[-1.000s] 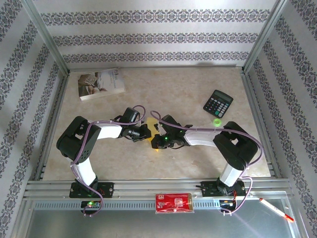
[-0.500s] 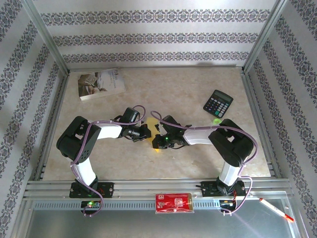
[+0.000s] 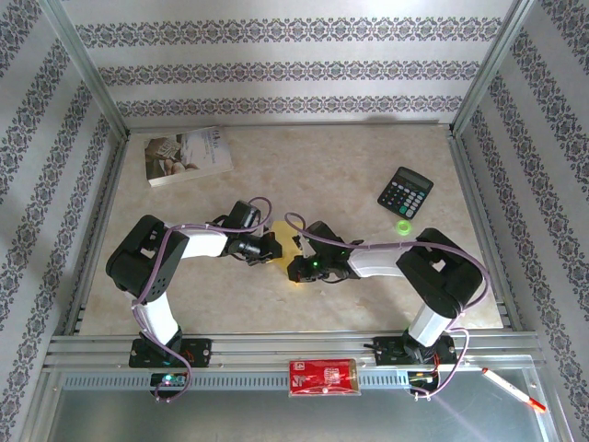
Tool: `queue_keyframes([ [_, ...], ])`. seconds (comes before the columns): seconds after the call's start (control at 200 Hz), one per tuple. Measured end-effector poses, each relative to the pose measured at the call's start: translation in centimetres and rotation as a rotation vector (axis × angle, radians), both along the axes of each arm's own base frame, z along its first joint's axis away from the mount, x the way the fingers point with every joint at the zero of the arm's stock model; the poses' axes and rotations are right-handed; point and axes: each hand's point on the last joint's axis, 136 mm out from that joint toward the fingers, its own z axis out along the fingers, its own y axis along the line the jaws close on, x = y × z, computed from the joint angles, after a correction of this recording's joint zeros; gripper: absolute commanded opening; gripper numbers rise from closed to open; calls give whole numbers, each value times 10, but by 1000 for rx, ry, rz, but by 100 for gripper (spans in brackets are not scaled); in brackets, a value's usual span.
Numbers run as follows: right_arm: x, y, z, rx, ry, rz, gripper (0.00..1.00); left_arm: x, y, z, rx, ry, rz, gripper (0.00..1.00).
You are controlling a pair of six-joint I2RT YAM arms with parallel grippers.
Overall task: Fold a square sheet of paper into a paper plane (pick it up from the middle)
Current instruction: Third fold the triangle at the center of the table.
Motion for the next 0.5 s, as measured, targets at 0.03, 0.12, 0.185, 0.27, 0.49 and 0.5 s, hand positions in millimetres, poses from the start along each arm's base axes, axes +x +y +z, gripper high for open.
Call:
queue_keyframes([
  [0.03, -1, 0, 0, -2, -2, 0, 2, 0, 0, 0, -1, 2, -1, 0],
  [0.12, -3, -1, 0, -5, -6, 1, 2, -1, -1, 0, -4, 4, -3, 0],
  [0.185, -5, -3, 0, -9, -9, 0, 2, -1, -1, 0, -3, 2, -6, 0],
  [0.27, -9, -5, 0, -11, -11, 2, 2, -1, 0, 0, -2, -2, -10, 0],
  [0.49, -14, -7, 0, -17, -3, -1, 2, -1, 0, -1, 8, -9, -29, 0],
  [0.5, -14, -8, 0, -17, -3, -1, 2, -1, 0, -1, 8, -8, -30, 0],
])
